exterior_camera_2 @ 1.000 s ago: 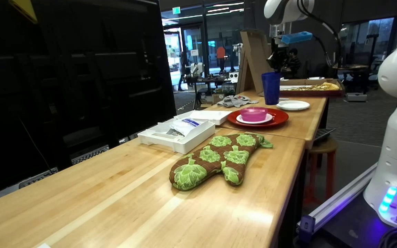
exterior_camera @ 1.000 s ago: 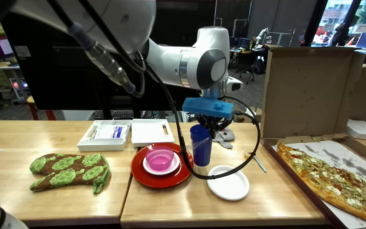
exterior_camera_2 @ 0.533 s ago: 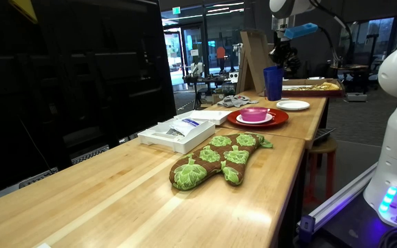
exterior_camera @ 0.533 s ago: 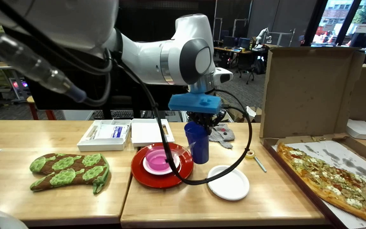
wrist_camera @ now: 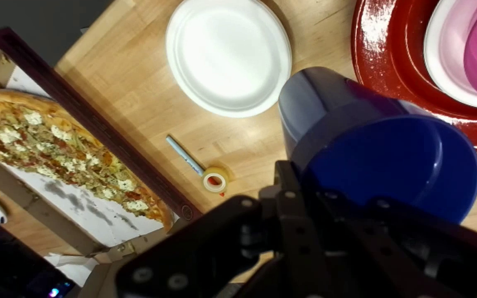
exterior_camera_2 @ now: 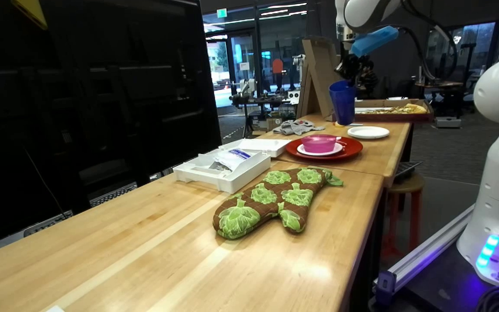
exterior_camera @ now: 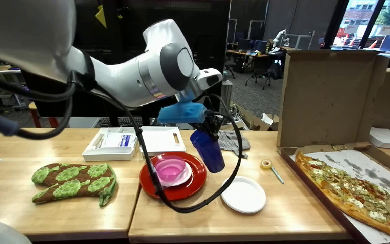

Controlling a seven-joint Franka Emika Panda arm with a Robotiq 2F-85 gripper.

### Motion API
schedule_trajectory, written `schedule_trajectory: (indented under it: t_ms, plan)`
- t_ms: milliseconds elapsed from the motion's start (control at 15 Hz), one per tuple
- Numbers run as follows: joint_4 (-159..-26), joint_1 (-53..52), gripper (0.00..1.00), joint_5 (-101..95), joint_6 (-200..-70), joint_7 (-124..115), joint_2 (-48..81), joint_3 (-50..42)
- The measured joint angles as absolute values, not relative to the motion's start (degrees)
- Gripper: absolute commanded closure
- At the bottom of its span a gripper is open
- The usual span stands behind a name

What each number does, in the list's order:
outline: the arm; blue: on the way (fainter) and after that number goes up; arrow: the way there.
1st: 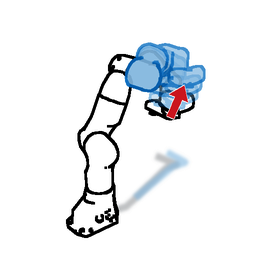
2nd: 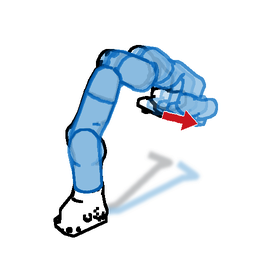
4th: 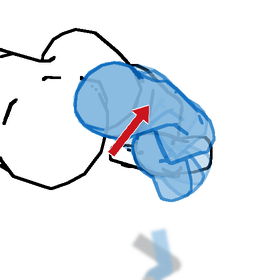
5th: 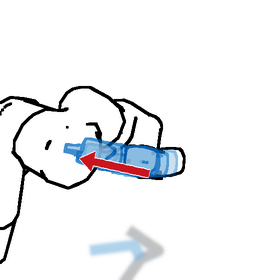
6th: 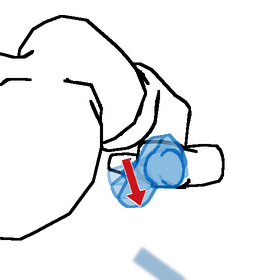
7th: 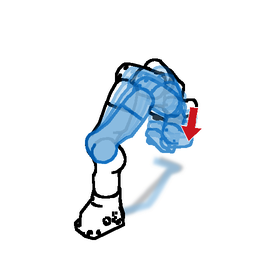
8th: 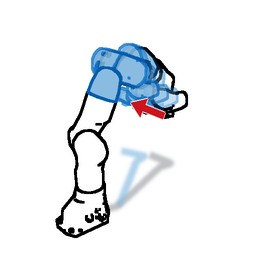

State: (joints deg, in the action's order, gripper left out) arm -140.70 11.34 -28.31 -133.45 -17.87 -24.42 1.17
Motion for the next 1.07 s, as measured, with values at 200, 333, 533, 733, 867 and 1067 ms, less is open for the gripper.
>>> schedule_trajectory:
  t_ms: [200,333,533,733,867,1067]
  plan:
    - [-143.0,12.7,0.99,-35.0,-133.6,-27.0,-25.9,5.2]
    - [-144.3,13.3,0.99,-40.0,-133.4,-33.7,-26.7,7.7]
    - [-146.1,13.3,0.99,-46.9,-131.9,-43.1,-27.7,10.4]
    - [-147.3,11.9,0.99,-52.1,-128.1,-51.0,-28.2,12.1]
    - [-148.1,10.0,0.99,-54.6,-125.0,-55.0,-28.1,12.7]
    - [-149.4,6.2,0.99,-56.6,-121.6,-58.7,-28.1,12.9]
